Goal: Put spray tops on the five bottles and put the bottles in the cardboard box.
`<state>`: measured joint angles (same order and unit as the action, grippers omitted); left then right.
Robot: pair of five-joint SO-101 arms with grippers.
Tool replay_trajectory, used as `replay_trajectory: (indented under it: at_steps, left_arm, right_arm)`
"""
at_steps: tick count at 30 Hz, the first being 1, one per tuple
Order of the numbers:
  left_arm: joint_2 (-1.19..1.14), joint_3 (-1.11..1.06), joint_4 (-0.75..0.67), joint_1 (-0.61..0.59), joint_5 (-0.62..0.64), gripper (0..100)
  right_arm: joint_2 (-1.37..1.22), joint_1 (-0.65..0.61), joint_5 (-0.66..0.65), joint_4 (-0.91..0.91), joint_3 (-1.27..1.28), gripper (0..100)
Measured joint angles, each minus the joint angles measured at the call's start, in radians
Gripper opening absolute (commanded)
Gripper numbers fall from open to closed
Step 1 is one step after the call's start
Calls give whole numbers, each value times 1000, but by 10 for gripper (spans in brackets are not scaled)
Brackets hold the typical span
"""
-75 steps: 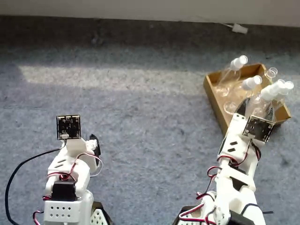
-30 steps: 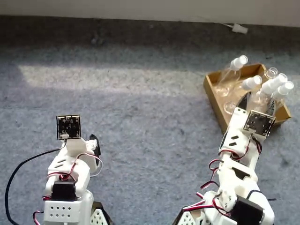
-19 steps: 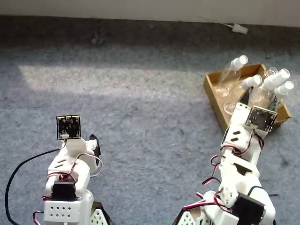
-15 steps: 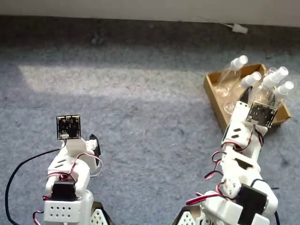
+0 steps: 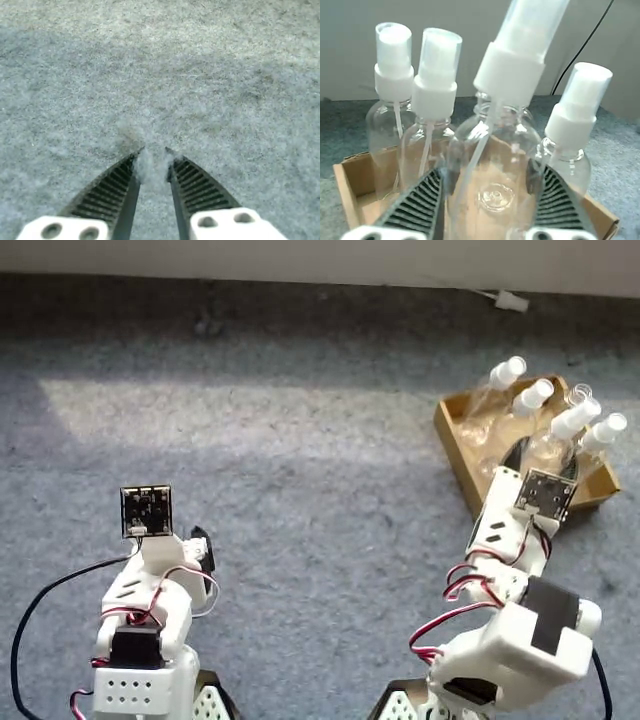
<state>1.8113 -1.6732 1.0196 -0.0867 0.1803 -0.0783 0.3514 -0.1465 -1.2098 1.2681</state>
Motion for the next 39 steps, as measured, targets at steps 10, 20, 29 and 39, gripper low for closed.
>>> replay_trajectory:
  at_steps: [10, 20, 29, 39]
  left_arm:
    - [0, 0, 0, 0, 0, 34]
    - [0, 0, 0, 0, 0, 34]
    - [0, 0, 0, 0, 0, 34]
    - [0, 0, 0, 0, 0, 34]
  right_arm:
    - [-54, 0, 0, -23, 0, 133]
    - [-91, 0, 0, -26, -2, 134]
    - [-172, -5, 2, -44, -20, 135]
    - [-193, -5, 2, -75, -15, 205]
